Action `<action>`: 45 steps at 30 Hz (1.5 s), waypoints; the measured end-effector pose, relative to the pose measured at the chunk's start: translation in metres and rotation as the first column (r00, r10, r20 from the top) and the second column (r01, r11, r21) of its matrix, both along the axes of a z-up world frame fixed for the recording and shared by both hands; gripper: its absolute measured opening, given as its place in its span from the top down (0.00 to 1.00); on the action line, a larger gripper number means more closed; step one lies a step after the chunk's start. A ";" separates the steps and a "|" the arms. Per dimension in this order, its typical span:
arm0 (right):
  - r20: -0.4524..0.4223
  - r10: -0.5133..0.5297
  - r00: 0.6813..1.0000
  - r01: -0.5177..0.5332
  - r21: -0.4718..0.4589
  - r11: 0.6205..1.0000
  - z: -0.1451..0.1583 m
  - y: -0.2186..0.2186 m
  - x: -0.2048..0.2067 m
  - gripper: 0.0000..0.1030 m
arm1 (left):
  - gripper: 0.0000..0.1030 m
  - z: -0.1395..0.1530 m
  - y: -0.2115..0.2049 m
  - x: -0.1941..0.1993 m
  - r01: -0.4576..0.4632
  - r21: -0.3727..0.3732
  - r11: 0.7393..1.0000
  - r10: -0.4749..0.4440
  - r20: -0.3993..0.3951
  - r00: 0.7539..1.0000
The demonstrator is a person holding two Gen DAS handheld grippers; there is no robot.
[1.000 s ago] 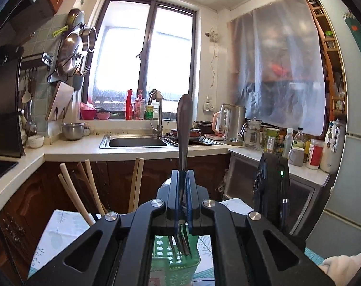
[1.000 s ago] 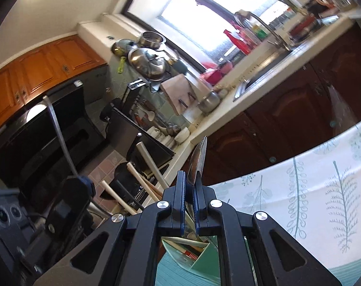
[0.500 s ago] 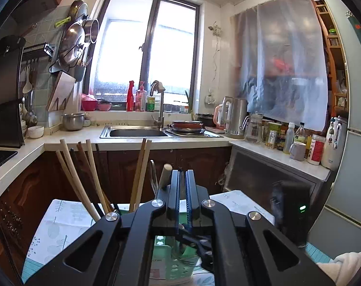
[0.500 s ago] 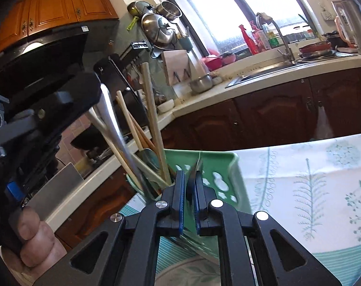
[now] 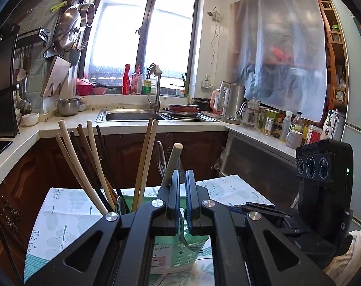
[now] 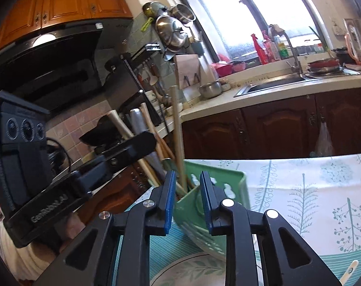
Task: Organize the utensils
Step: 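Lower the steel fork into the holder with the left tool while the right tool lowers the steel spoon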
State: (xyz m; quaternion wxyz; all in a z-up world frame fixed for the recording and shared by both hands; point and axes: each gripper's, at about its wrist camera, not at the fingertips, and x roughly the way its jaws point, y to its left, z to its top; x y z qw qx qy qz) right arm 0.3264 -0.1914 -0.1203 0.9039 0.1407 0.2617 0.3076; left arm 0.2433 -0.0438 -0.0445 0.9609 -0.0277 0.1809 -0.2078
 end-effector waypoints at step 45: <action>0.029 0.075 0.997 -0.073 -0.082 0.994 0.033 0.043 0.002 0.97 | 0.90 -0.012 0.019 -0.005 -0.001 -0.051 0.999 -0.004 -0.098 0.995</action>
